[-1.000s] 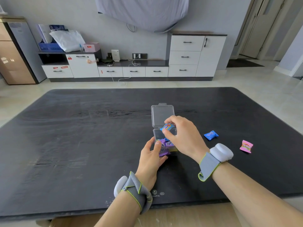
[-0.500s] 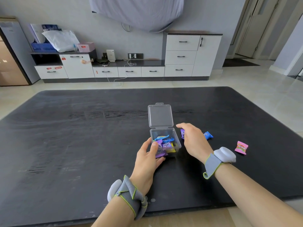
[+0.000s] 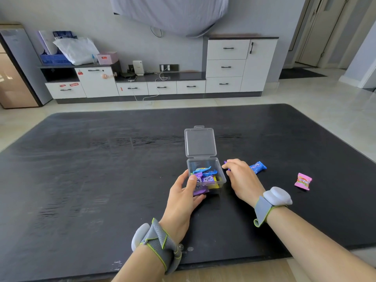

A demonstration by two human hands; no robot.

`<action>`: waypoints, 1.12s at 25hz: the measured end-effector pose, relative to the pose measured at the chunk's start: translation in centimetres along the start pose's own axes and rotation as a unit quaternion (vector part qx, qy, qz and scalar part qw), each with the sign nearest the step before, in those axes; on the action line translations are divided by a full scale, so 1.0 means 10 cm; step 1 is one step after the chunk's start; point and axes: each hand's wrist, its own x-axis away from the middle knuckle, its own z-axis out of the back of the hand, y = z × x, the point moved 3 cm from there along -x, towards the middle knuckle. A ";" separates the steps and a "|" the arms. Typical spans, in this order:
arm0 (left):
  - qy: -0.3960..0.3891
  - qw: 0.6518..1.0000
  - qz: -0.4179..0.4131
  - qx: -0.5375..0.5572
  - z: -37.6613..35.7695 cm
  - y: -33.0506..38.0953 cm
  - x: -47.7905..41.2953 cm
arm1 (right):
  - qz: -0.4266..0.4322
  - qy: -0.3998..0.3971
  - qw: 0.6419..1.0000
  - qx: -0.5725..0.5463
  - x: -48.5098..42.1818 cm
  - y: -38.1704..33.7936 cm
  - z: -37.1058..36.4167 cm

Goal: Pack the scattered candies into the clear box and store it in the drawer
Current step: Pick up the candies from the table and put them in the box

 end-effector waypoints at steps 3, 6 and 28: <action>0.003 1.000 -0.001 0.004 -0.01 0.00 0.00 | -0.001 0.001 1.000 0.019 0.03 -0.03 0.10; 0.005 1.000 0.000 0.011 -0.02 0.00 0.02 | -0.011 0.018 1.000 0.011 0.07 -0.06 0.28; -0.010 1.000 -0.001 -0.015 -0.47 -0.10 0.10 | 0.093 0.117 0.986 -0.081 0.45 -0.37 0.70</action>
